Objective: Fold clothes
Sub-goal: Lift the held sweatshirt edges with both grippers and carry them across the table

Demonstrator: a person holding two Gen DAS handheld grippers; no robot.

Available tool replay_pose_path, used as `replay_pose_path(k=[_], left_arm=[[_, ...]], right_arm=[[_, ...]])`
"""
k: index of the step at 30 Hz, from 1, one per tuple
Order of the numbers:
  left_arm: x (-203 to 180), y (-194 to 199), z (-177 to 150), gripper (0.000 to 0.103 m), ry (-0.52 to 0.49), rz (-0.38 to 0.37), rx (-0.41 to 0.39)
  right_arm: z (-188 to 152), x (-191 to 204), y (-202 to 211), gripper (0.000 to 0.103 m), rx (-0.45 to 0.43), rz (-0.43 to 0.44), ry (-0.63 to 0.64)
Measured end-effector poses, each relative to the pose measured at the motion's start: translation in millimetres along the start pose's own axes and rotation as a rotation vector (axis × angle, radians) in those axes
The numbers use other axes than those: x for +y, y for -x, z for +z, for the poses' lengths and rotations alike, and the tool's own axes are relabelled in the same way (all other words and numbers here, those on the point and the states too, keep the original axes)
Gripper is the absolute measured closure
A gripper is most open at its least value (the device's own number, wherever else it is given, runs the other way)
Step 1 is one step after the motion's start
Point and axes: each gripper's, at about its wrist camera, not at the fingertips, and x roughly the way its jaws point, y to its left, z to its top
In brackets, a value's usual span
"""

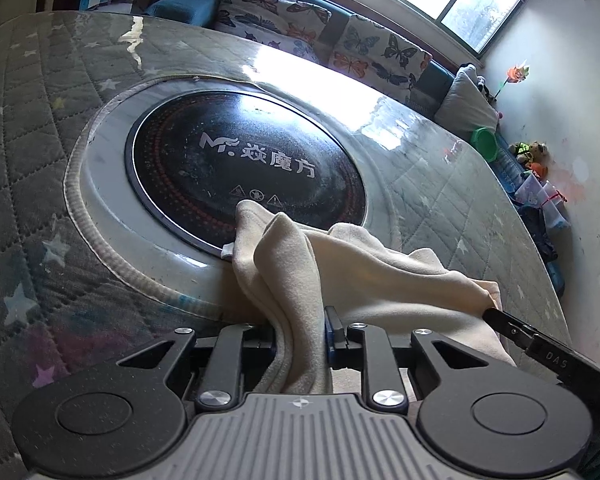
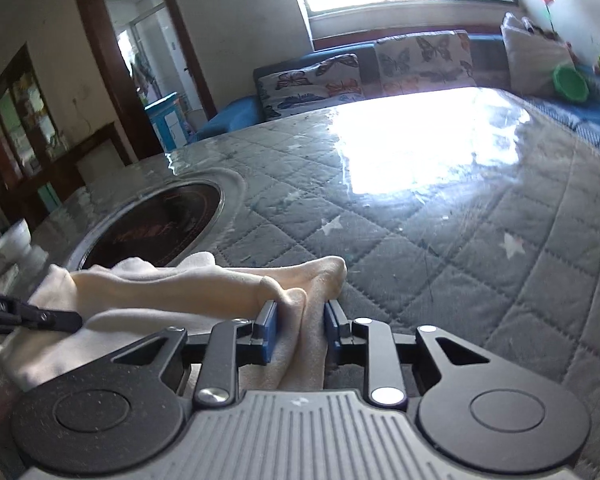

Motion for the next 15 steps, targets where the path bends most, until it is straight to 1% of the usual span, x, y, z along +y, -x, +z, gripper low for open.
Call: replay_pose_path(k=[6, 9, 12, 15], left_arm=[[-3.4, -0.7, -1.2, 0.079, -0.023, 0.01, -0.009], [-5.7, -0.9, -1.5, 0.079, -0.036, 0.018, -0.011], [-8.8, -1.3, -1.9, 0.079, -0.056, 0.03, -0.011], [-13.2, -1.1, -2.1, 0.079, -0.078, 0.047, -0.01]], right_arm=[[-3.6, -0.3, 0.2, 0.076, -0.017, 0.002, -0.014], [-3.3, 2.9, -0.4, 0.077, -0.016, 0.005, -0.001], [-4.3, 4.1, -0.7, 0.089, -0.011, 0.017, -0.004], [-5.0, 4.7, 2.2, 0.092, -0.023, 0.019, -0.017]])
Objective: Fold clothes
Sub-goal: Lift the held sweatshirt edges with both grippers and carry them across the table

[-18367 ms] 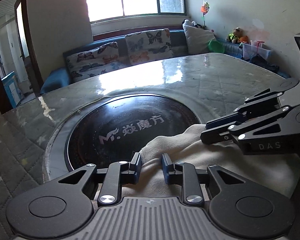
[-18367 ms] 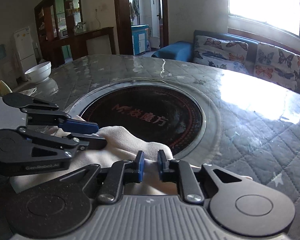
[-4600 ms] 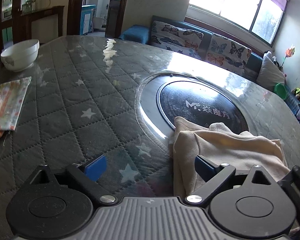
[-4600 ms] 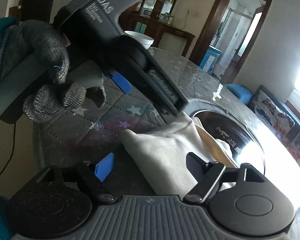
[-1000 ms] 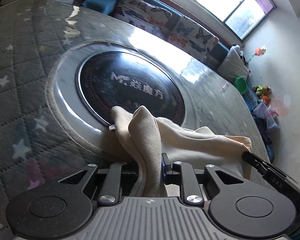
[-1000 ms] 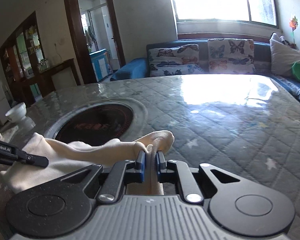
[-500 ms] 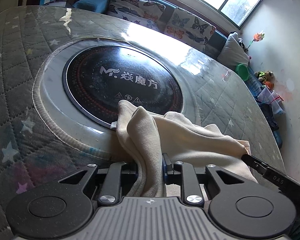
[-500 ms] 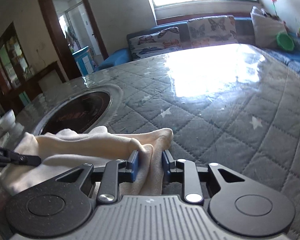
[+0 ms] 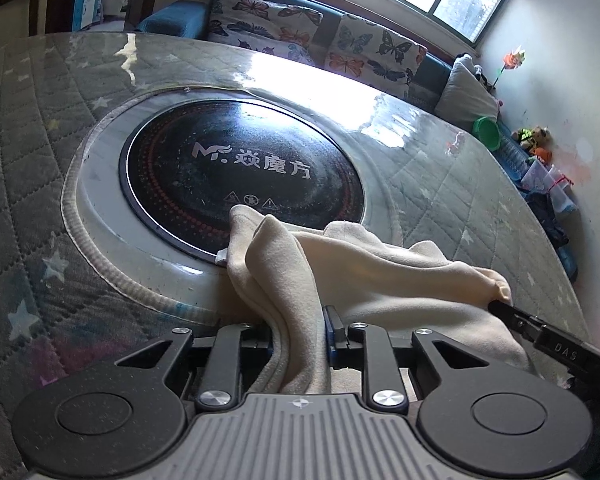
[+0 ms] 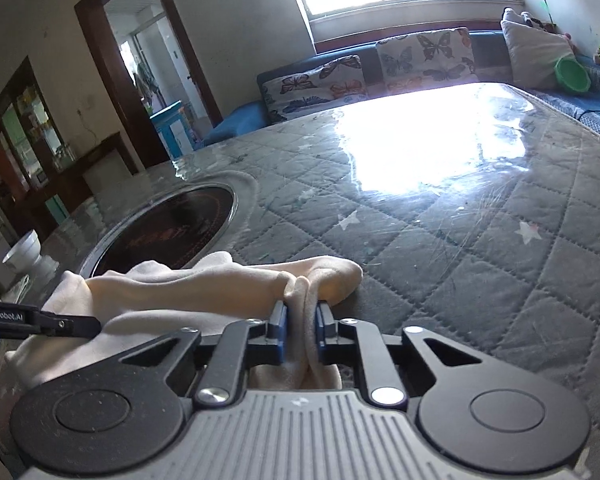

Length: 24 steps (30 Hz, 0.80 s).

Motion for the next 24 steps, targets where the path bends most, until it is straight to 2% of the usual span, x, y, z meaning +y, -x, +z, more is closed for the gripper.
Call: replay_pose_path(k=[6, 12, 24], left_arm=[[-10.1, 7.4, 4.9, 0.082, -0.038, -0.004, -0.014], [-30.8, 12.5, 14.2, 0.084, -0.092, -0.042, -0.037], [-80.4, -4.8, 31.9, 0.085, -0.158, -0.098, -0.047]], right_arm=[[4.8, 3.2, 15.8, 0.093, -0.05, -0.004, -0.016], [16.1, 10.4, 35.2, 0.093, -0.101, -0.027, 0.023], [38.4, -6.8, 68.5, 0.093, -0.186, -0.11, 0.059]])
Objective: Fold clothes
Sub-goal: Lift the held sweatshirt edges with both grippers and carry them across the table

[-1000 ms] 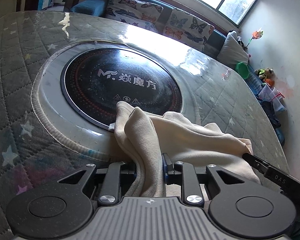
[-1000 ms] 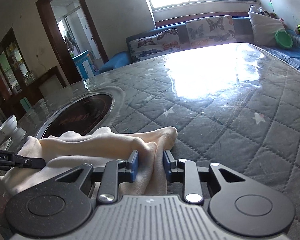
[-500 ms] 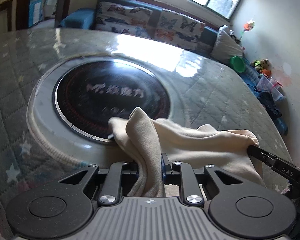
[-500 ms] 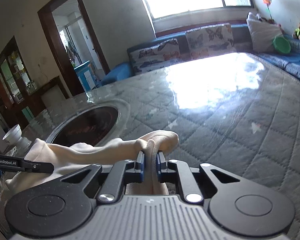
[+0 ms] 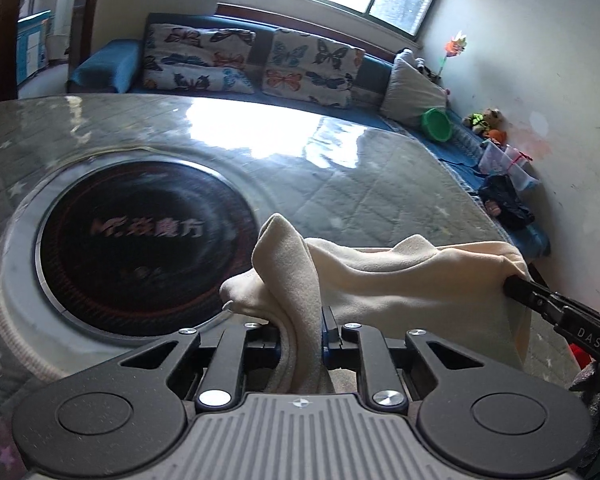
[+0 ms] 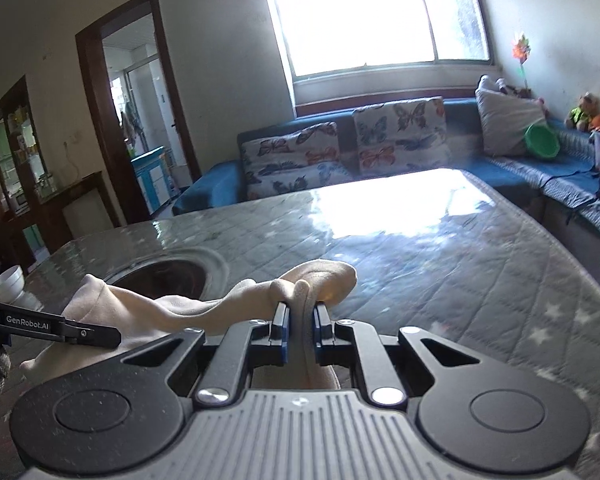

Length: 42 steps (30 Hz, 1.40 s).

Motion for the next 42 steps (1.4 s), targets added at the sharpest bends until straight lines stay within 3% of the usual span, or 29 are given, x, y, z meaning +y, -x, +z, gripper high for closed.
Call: replay_pose_path(k=[11, 25, 42], left_arm=[[-51.8, -30.8, 23.4, 0.085, -0.072, -0.057, 0.004], [-111.1, -65.3, 45.2, 0.085, -0.158, -0.077, 0.014], [-140.3, -102.9, 60.5, 0.085, -0.187, -0.069, 0.034]], right_arm=[[20.4, -40.2, 19.1, 0.093, -0.059, -0.089, 0.003], [34.1, -85.8, 19.6, 0.093, -0.082, -0.167, -0.013], [38.3, -125.8, 3.0, 0.093, -0.074, -0.218, -0.024]])
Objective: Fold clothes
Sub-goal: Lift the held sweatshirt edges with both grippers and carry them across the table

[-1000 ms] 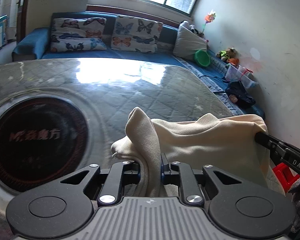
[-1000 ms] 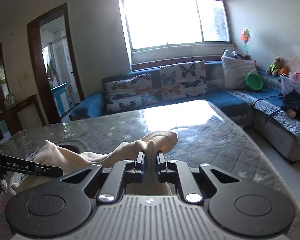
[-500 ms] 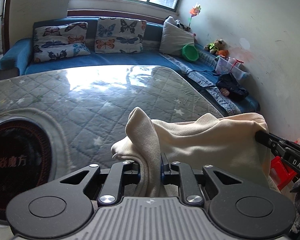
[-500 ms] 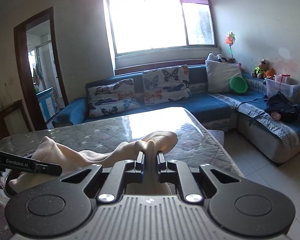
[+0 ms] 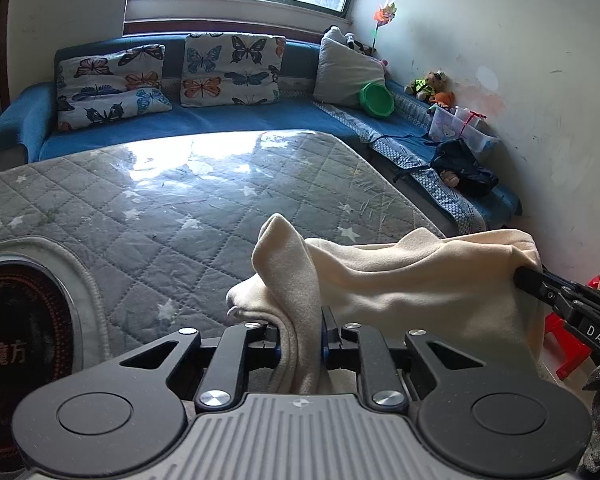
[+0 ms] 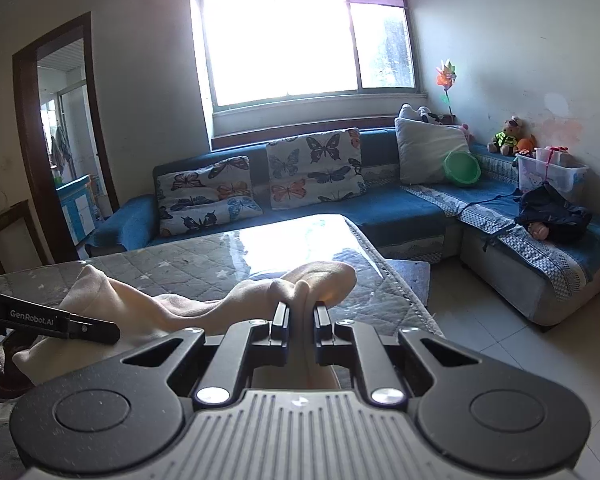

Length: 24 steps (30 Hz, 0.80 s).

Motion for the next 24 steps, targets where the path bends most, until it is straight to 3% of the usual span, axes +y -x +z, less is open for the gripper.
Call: replay_pose_path(k=[24], left_arm=[[-11.2, -24.4, -16.2, 0.085, 0.002, -0.022, 0.083]], right_arm=[[-15.1, -20.8, -15.7, 0.093, 0.055, -0.046, -0.019]])
